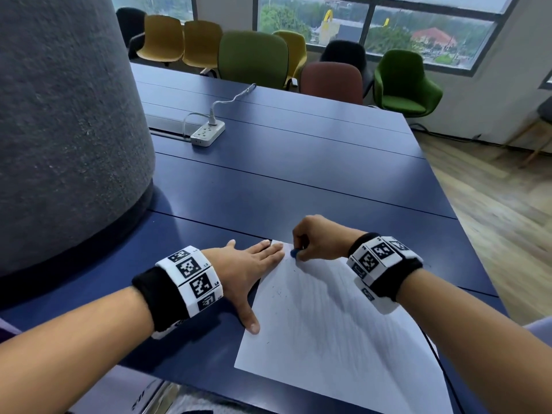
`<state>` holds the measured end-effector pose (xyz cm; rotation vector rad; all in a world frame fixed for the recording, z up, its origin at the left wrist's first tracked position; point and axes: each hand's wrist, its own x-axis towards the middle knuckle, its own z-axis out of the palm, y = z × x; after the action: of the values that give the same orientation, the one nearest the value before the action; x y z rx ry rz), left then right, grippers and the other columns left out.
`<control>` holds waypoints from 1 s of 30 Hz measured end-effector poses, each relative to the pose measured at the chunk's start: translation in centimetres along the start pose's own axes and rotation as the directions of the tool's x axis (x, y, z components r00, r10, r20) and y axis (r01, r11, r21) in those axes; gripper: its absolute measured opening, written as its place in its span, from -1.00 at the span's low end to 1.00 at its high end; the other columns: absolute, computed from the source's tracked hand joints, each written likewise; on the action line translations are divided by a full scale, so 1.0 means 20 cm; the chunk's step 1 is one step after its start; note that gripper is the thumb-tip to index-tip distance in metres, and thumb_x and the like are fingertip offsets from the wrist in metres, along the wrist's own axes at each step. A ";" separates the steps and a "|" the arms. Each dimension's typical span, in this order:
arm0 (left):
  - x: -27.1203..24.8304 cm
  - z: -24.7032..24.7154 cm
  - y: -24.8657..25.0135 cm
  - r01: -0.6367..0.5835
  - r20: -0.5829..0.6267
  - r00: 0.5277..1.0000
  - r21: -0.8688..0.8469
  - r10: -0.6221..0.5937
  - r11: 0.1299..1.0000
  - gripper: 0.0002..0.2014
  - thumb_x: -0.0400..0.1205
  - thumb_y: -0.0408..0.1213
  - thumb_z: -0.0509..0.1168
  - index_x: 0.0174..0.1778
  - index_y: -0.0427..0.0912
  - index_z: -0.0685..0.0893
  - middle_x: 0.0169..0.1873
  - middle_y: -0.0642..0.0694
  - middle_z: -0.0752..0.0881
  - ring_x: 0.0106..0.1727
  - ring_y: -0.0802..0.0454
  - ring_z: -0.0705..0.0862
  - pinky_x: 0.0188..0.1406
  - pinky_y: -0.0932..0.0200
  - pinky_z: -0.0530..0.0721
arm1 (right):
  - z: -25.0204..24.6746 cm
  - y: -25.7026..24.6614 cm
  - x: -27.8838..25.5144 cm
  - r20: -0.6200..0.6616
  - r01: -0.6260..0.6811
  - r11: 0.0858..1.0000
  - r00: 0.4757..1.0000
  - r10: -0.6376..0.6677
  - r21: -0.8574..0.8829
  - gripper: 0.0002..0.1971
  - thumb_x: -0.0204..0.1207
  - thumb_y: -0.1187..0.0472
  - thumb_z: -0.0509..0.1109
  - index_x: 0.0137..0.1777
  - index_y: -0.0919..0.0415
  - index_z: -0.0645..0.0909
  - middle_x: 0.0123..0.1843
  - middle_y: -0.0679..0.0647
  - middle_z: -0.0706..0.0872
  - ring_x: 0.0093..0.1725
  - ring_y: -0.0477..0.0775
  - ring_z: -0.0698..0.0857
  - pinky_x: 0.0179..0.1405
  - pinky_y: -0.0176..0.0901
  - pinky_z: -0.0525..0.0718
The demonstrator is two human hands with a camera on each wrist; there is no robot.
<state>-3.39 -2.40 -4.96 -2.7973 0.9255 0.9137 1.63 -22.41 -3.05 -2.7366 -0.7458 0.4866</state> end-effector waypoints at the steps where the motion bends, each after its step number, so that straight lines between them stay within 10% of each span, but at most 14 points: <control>1: 0.00 0.00 0.00 0.000 -0.002 1.000 0.001 0.000 1.000 0.47 0.19 0.40 0.55 0.69 0.04 -0.42 0.65 0.23 -0.43 0.62 0.26 -0.47 0.56 -0.53 -0.19 | 0.00 0.00 0.00 -0.032 -0.005 1.000 0.999 0.005 -0.008 -0.85 0.38 0.19 0.57 -0.31 0.13 0.65 -0.43 -0.12 0.60 -0.46 -0.19 0.52 -0.38 -0.26 0.47; 6: 0.00 0.00 0.00 -0.004 -0.005 1.000 -0.010 0.004 1.000 0.47 0.19 0.38 0.56 0.70 0.02 -0.39 0.66 0.21 -0.42 0.63 0.25 -0.46 0.55 -0.54 -0.19 | 0.04 -0.04 -0.07 0.155 0.035 0.999 0.987 -0.035 0.002 -0.84 0.32 0.18 0.61 -0.33 0.09 0.66 -0.43 -0.14 0.64 -0.49 -0.22 0.54 -0.45 -0.37 0.50; 11: 0.00 0.00 0.01 0.000 -0.005 1.000 0.018 0.000 1.000 0.46 0.20 0.39 0.55 0.70 0.01 -0.39 0.67 0.19 -0.41 0.65 0.22 -0.43 0.58 -0.53 -0.13 | 0.04 -0.02 -0.07 -0.011 0.006 1.000 1.000 -0.006 -0.004 -0.82 0.38 0.20 0.57 -0.34 0.13 0.62 -0.43 -0.12 0.61 -0.47 -0.19 0.54 -0.43 -0.30 0.48; 15: 0.00 0.00 0.02 0.007 0.006 1.000 0.022 -0.007 1.000 0.45 0.21 0.37 0.56 0.70 0.05 -0.40 0.66 0.18 -0.43 0.65 0.21 -0.44 0.57 -0.56 -0.11 | 0.06 -0.08 -0.15 0.214 0.064 0.998 0.974 -0.066 0.018 -0.85 0.35 0.21 0.60 -0.31 0.13 0.67 -0.46 -0.21 0.62 -0.52 -0.35 0.56 -0.55 -0.52 0.43; 19: 0.01 0.00 0.02 -0.004 0.004 1.000 0.032 0.004 0.999 0.44 0.20 0.37 0.57 0.69 0.14 -0.40 0.67 0.15 -0.42 0.65 0.16 -0.45 0.53 -0.61 -0.06 | 0.08 -0.07 -0.16 0.018 0.053 0.998 0.998 -0.053 -0.040 -0.82 0.40 0.18 0.54 -0.33 0.07 0.58 -0.42 -0.13 0.60 -0.48 -0.20 0.51 -0.47 -0.37 0.40; 24: 0.00 -0.01 0.04 0.009 0.015 1.000 0.028 -0.010 1.000 0.42 0.23 0.32 0.59 0.70 0.11 -0.36 0.67 0.15 -0.42 0.66 0.16 -0.43 0.53 -0.61 -0.05 | 0.13 -0.14 -0.27 0.234 0.118 0.991 0.964 -0.128 0.057 -0.84 0.38 0.21 0.57 -0.29 0.08 0.61 -0.37 -0.20 0.64 -0.47 -0.28 0.54 -0.48 -0.49 0.45; 30: -0.01 -0.02 0.04 0.012 0.018 1.000 0.014 -0.013 1.000 0.42 0.23 0.32 0.59 0.69 0.13 -0.37 0.67 0.16 -0.42 0.66 0.15 -0.44 0.55 -0.57 -0.08 | 0.13 -0.16 -0.27 0.090 0.118 0.993 0.989 -0.119 0.023 -0.87 0.44 0.20 0.52 -0.24 0.15 0.62 -0.40 -0.16 0.59 -0.46 -0.23 0.52 -0.48 -0.49 0.42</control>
<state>-3.72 -3.04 -4.50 -2.7755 0.9073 0.9259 -5.19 -22.23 -2.98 -2.6498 -0.9160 0.5920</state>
